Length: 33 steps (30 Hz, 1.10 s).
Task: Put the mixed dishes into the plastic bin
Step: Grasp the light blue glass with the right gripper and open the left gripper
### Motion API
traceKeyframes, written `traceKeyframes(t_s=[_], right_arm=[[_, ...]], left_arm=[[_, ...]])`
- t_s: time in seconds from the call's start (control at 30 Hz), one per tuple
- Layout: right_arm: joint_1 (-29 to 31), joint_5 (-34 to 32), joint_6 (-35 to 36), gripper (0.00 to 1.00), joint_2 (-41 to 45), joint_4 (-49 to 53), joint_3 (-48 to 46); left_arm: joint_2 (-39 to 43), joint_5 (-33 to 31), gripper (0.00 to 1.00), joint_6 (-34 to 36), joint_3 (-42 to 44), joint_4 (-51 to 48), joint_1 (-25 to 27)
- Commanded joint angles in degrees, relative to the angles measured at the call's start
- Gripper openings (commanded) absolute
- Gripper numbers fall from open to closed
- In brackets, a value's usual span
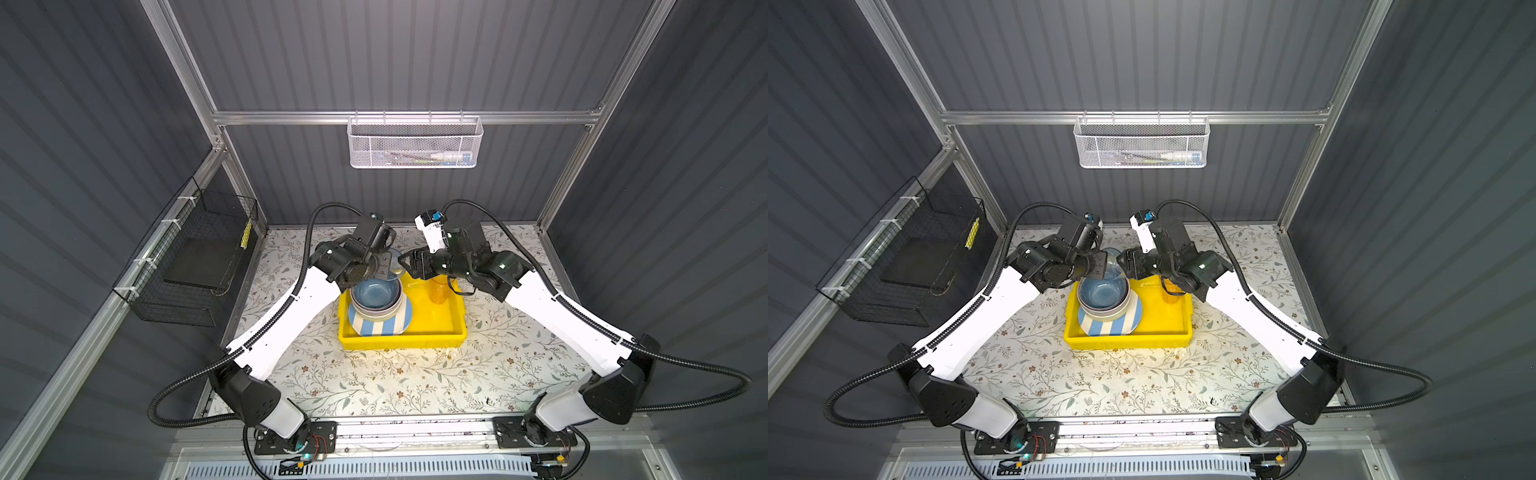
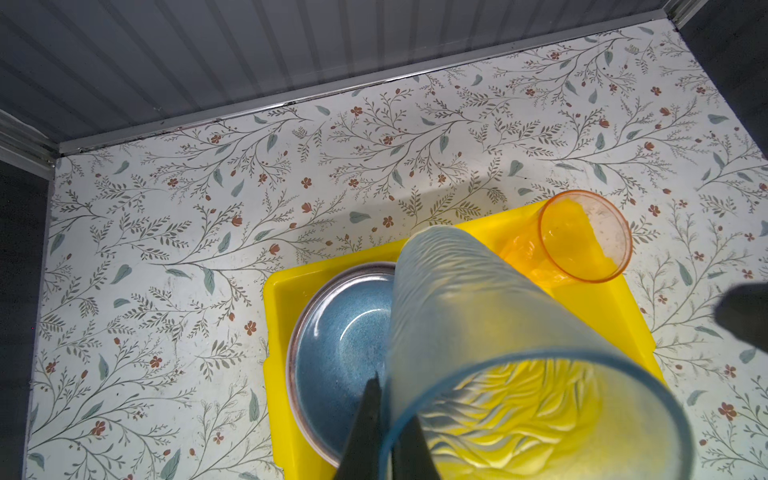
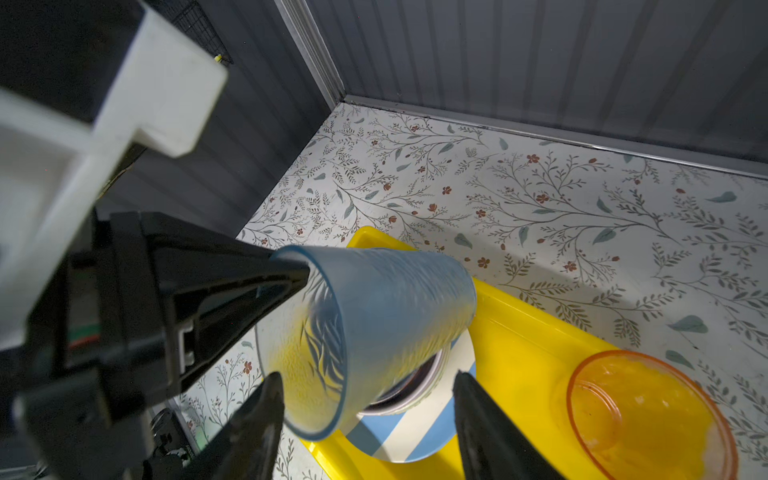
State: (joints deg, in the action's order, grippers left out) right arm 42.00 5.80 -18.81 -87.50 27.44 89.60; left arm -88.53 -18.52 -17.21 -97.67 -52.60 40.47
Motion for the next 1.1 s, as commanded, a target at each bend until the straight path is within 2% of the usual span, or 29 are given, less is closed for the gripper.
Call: traceKeyframes(t_s=[0.0, 0.17, 0.33, 0.5, 0.77, 1.07], right_arm=[[1.17, -5.04, 0.16, 0.62, -2.33, 3.96, 3.40], [2.76, -9.62, 1.32, 0.54, -5.40, 6.69, 6.84], [4.69, -15.14, 2.82, 0.34, -8.56, 10.82, 11.72], [5.55, -19.25, 3.18, 0.20, -11.49, 14.38, 15.61], [6.16, -20.93, 2.66, 0.01, -12.83, 15.97, 18.15], [6.17, -19.68, 2.28, 0.00, -10.47, 16.50, 18.26]], left_arm=[[2.31, -1.18, 0.00, -0.84, 0.20, 2.56, 0.49], [1.60, -1.21, 0.00, -0.81, -1.21, 0.89, 0.49], [2.59, -1.01, 0.00, -0.42, -1.01, 1.77, 0.49], [2.99, -0.12, 0.00, 0.02, -0.88, 1.78, 0.48], [4.31, 1.98, 0.02, 0.51, 0.03, 2.74, 0.48], [6.02, 6.67, 0.16, -1.04, 1.25, 1.47, 0.49]])
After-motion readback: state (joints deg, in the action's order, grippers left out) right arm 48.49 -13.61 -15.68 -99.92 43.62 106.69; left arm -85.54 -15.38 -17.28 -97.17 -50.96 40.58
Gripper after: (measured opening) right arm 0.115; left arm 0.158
